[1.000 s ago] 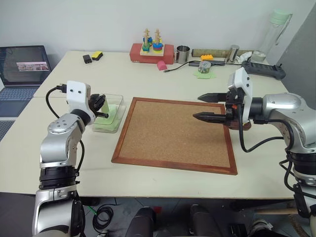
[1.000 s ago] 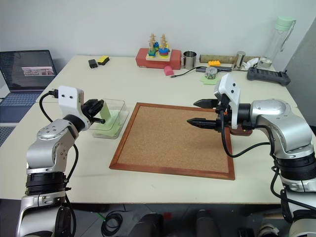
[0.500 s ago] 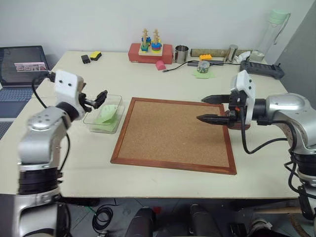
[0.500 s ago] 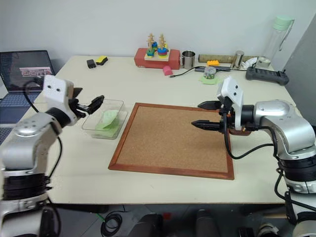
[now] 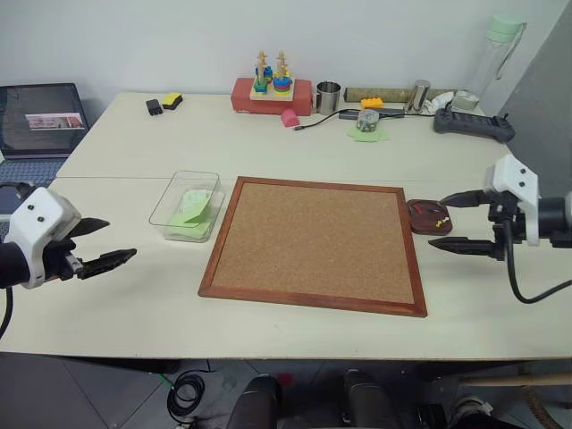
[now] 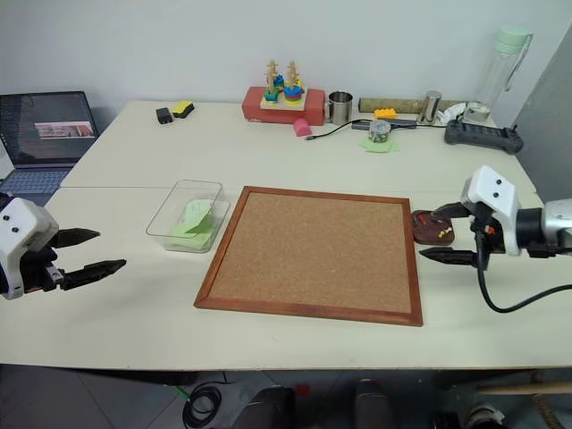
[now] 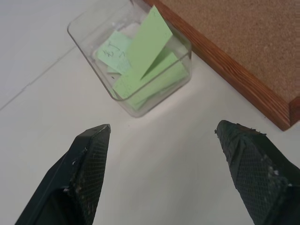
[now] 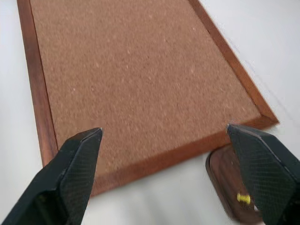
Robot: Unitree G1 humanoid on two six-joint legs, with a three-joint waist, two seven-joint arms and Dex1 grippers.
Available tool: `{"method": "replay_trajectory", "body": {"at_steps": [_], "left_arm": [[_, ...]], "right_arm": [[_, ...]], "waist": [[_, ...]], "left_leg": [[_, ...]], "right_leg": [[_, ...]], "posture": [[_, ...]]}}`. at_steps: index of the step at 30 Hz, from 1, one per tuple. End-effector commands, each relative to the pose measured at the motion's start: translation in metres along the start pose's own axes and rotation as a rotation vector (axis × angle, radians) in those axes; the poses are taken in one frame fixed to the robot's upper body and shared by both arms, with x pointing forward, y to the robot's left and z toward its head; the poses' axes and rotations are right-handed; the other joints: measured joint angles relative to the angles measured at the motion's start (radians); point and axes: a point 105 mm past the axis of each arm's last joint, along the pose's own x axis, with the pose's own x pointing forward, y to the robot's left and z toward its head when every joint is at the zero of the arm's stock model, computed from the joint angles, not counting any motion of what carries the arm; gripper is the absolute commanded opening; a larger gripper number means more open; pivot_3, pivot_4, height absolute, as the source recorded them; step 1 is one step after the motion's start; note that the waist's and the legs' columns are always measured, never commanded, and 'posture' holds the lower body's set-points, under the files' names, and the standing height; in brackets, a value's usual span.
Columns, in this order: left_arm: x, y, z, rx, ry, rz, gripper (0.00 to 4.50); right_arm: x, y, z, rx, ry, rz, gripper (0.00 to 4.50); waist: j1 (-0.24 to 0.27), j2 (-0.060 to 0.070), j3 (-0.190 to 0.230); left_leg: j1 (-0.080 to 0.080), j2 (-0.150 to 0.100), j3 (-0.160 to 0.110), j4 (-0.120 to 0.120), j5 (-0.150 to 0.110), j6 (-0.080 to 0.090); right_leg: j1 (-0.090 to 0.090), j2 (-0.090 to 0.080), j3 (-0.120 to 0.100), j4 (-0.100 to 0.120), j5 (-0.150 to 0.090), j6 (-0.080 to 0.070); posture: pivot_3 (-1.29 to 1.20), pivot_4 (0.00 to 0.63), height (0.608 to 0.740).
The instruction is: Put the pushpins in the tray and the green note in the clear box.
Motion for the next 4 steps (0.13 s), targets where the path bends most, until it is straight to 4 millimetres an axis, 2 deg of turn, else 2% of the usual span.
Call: {"method": "replay_trajectory", "body": {"at_steps": [1, 4], "left_arm": [[-0.0126, 0.0064, 0.0078, 0.025, -0.045, 0.036, 3.86], [-0.0145, 0.0114, 0.0039, 0.008, -0.061, 0.05, 3.86]], "right_arm": [[-0.0168, -0.0058, 0.005, -0.037, -0.009, -0.051, 4.41], [-0.0147, -0.002, 0.0062, -0.039, -0.014, -0.049, 4.41]], "waist": [[-0.001, 0.0, 0.0], [-0.001, 0.0, 0.0]], "left_leg": [[0.0, 0.001, 0.0, 0.0, 0.0, 0.0], [0.0, 0.002, 0.002, -0.001, 0.0, -0.001]], "right_leg": [[0.0, 0.0, 0.0, 0.0, 0.0, 0.001], [-0.001, 0.0, 0.001, 0.0, 0.001, 0.001]], "posture": [[0.0, 0.15, 0.74], [0.0, 0.15, 0.74]]}}
